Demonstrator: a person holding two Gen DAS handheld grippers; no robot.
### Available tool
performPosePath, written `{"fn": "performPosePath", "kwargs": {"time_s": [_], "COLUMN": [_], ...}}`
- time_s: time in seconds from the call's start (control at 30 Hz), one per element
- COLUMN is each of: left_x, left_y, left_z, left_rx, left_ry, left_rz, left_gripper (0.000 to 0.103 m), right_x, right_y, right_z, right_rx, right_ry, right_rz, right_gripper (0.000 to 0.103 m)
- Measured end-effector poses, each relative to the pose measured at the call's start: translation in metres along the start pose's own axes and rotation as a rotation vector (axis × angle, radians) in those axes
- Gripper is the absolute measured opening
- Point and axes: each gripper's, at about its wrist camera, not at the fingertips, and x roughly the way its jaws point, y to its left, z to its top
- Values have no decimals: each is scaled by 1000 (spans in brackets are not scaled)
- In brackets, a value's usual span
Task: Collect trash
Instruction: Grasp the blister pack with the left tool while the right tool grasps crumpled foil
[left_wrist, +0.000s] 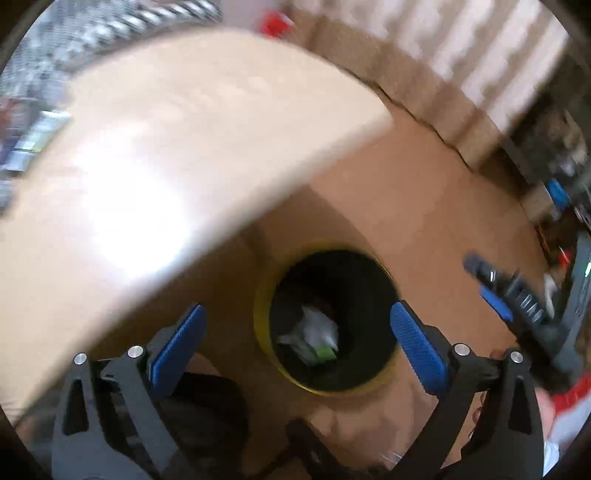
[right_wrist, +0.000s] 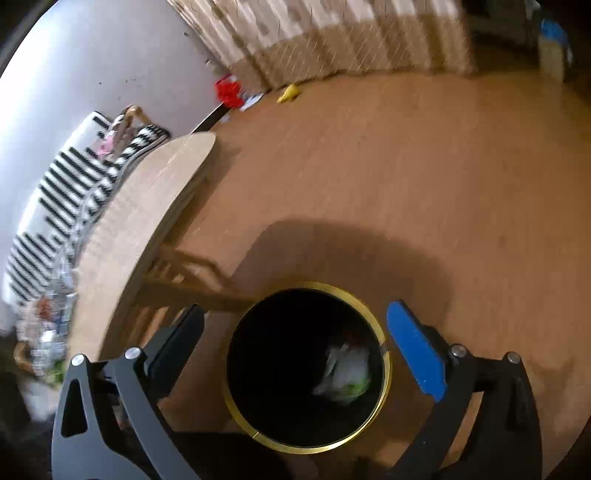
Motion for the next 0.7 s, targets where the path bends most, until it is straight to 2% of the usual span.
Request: {"fn": "performPosePath", "kwargs": {"time_s": [0.1,0.17,0.23,0.3,0.37,0.47,0.53,0.6,0.7], "left_x": [-46,-75,-91,-102,-107,-110,-106,-99,-91], "left_y": [61,118,163,220,261,295,305,308,315], "left_z": [8,4,-2,-11,-18,-10,-1,11,23], "left_rx": [-100,-194,-273,-393,-476,-515,-495,-463,-421], "left_ry": [-109,-164,-182,-171,-166,-173,-173,-176,-175], "left_rz": [101,233,323,402,397,382,351,347,354], "left_gripper": [97,97,97,97,97,97,97,97,97], "right_x": [9,14,17,17,17,18,21,29,39], "right_y": [45,85,128,184,232,304,342,382,413], "right_z": [7,15,18,15,8,-11,-25,-45,-71], "right_rx": [-77,-98,-125,-191,-272,-427,-551,-717,-865], "right_ry": [23,46,66,90,111,100,88,142,146], "right_rz": [50,135,217,319,394,448,452,448,432], "right_gripper": [96,96,96,96,96,96,96,96,96]}}
